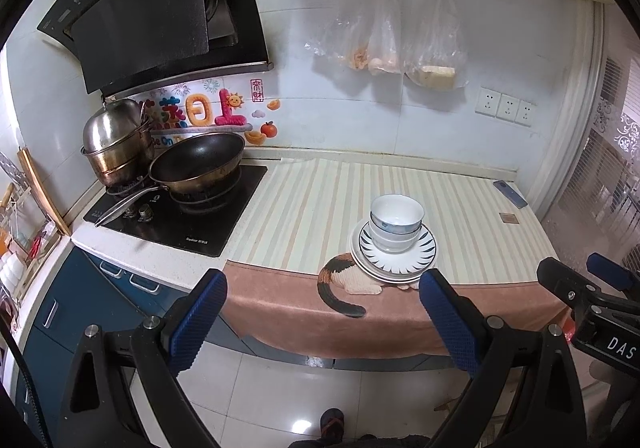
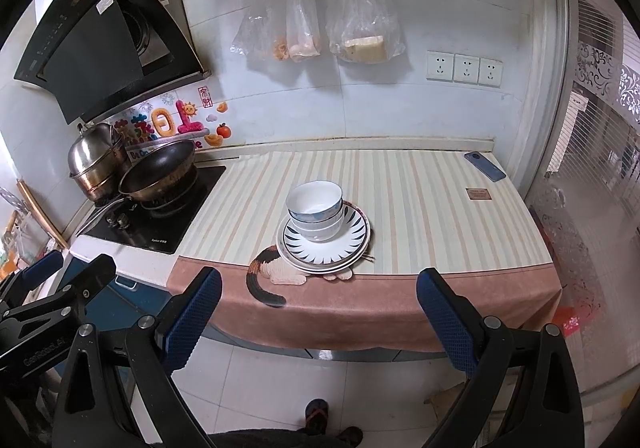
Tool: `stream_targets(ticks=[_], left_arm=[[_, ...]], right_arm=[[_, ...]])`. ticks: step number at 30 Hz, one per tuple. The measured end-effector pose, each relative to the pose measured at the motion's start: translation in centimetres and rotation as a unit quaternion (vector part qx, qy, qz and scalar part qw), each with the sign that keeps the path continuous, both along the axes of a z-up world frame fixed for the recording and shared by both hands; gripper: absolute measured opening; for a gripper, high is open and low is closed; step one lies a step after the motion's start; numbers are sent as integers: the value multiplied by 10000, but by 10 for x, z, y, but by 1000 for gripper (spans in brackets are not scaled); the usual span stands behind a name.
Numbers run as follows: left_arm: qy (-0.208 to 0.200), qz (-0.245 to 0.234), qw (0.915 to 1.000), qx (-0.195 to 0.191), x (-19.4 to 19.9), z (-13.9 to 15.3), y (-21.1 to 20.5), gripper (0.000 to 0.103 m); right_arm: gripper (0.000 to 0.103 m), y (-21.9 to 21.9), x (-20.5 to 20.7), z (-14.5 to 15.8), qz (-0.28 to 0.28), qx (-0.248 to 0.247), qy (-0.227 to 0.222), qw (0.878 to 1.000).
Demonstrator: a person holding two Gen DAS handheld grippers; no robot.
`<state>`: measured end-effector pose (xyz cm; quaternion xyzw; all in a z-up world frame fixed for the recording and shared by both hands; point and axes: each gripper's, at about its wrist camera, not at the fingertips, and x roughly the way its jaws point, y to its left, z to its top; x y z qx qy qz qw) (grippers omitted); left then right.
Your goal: Organize plates and bowls
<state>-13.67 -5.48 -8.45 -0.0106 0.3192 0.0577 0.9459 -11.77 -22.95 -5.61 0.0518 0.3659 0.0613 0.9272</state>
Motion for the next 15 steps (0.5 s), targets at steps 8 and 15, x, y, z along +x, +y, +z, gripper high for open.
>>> stream_targets(ticks=[8, 15], left_arm=[[7, 13, 10000, -17, 1, 1, -2, 99], [-10, 9, 10000, 2, 3, 2, -1, 99]], right_arm=[[100, 0, 3, 2, -58, -1, -7, 10000], [100, 0, 3, 0, -79, 4, -10, 10000]])
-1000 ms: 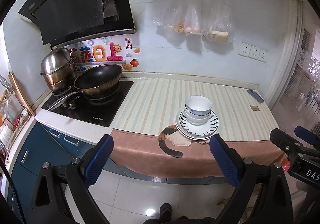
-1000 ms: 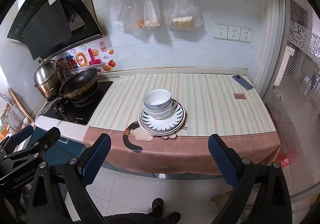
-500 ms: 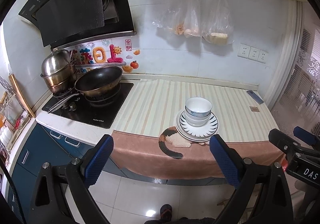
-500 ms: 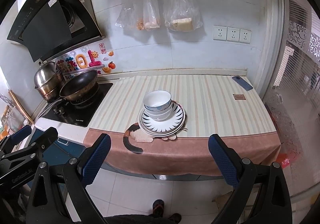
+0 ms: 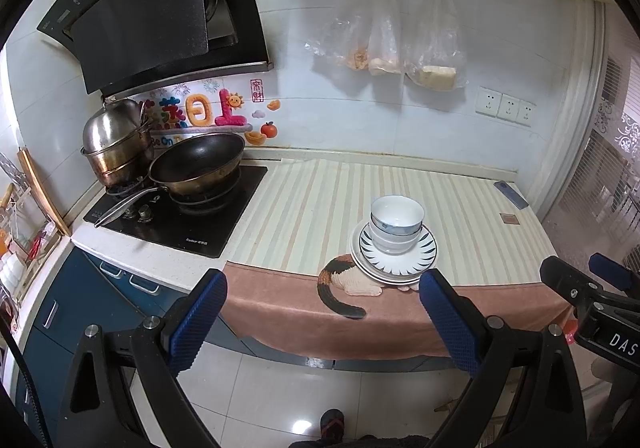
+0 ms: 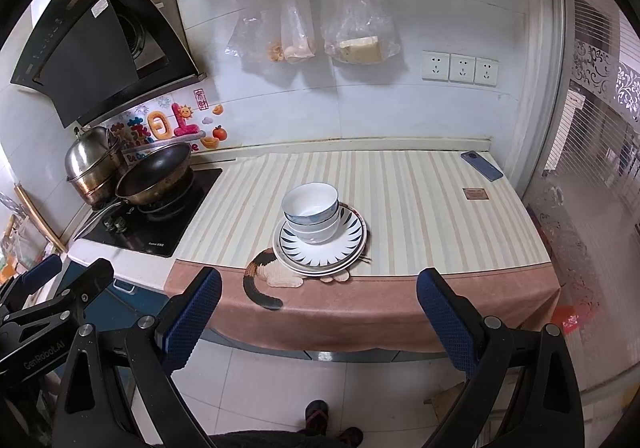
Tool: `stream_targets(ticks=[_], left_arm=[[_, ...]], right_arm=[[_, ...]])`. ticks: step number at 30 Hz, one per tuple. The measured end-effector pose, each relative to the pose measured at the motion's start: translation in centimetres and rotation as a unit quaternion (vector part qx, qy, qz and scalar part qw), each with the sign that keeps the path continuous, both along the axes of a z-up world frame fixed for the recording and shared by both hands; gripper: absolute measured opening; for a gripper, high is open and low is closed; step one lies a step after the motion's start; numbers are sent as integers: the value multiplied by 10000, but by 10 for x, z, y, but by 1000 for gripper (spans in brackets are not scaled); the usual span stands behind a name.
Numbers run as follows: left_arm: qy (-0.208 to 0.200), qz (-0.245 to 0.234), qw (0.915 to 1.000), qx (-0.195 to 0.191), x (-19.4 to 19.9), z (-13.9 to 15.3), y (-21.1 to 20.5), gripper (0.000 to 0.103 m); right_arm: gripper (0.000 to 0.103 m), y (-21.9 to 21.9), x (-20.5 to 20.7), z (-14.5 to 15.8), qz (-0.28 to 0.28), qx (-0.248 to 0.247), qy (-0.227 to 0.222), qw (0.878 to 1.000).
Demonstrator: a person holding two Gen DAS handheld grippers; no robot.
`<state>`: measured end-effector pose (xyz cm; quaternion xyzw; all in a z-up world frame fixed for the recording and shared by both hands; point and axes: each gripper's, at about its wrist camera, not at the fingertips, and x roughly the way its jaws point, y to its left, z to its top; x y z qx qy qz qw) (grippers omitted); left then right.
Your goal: Organize plates and bowls
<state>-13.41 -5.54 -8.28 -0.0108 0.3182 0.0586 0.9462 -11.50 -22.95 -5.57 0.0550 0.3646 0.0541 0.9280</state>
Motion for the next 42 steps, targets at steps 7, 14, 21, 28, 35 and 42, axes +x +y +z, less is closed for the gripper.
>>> stream_targets(ticks=[7, 14, 21, 28, 35, 42], left_arm=[[16, 1, 10000, -3, 3, 0, 0, 99], [19, -11, 10000, 0, 6, -1, 4, 99], [35, -8, 10000, -3, 7, -2, 5, 99], [52, -30, 10000, -21, 8, -4, 8, 99], [83, -39, 10000, -35, 11, -5, 11, 99], [73, -57, 10000, -2, 18, -7, 16, 99]], right_arm=[[100, 1, 1, 0, 8, -5, 20, 10000], [100, 1, -1, -1, -7, 4, 14, 10000], [100, 2, -1, 0, -11, -3, 15, 10000], [100, 0, 1, -2, -10, -11, 28, 10000], [100, -1, 2, -4, -7, -18, 40, 10000], [100, -5, 10, -11, 24, -20, 80, 10000]])
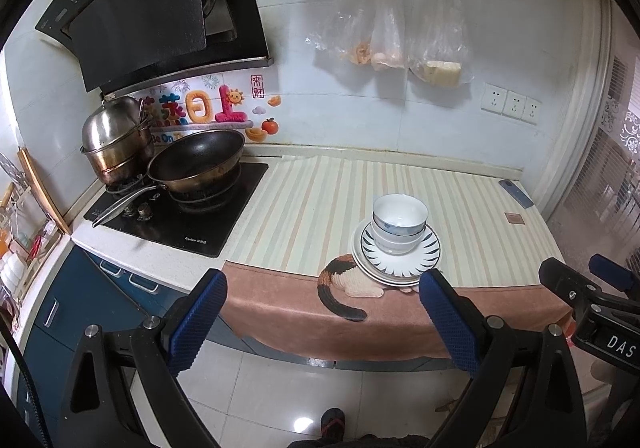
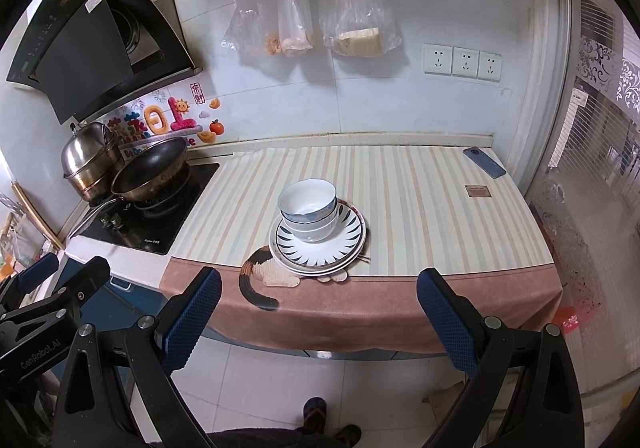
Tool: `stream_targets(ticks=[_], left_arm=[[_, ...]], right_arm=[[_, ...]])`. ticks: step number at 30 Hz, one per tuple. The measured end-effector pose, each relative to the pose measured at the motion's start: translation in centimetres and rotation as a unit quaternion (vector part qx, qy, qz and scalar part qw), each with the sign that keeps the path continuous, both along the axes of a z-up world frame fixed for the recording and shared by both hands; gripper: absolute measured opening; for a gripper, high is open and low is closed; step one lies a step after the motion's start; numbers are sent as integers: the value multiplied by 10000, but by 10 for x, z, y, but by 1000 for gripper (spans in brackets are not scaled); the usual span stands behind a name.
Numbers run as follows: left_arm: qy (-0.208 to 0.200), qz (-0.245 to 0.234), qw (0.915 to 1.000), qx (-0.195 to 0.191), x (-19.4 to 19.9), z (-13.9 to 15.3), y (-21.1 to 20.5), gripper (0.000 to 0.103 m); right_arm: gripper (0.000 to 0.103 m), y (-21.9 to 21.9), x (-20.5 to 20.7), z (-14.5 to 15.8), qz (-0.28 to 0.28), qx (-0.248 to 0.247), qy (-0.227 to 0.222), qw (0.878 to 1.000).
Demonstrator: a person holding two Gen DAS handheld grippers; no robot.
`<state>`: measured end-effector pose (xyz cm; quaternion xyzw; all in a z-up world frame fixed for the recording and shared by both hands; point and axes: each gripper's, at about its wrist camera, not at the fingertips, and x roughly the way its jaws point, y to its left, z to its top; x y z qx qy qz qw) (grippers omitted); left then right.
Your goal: Organize plates and bowls
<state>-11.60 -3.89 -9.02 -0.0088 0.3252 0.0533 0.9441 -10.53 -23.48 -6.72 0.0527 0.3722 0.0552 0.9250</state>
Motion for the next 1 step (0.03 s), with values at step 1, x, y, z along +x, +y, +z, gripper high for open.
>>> stream_targets(ticks=[1], left_arm=[[2, -17, 10000, -17, 1, 0, 1, 99]], right_arm=[[100, 0, 0, -1, -1, -4, -2, 10000]])
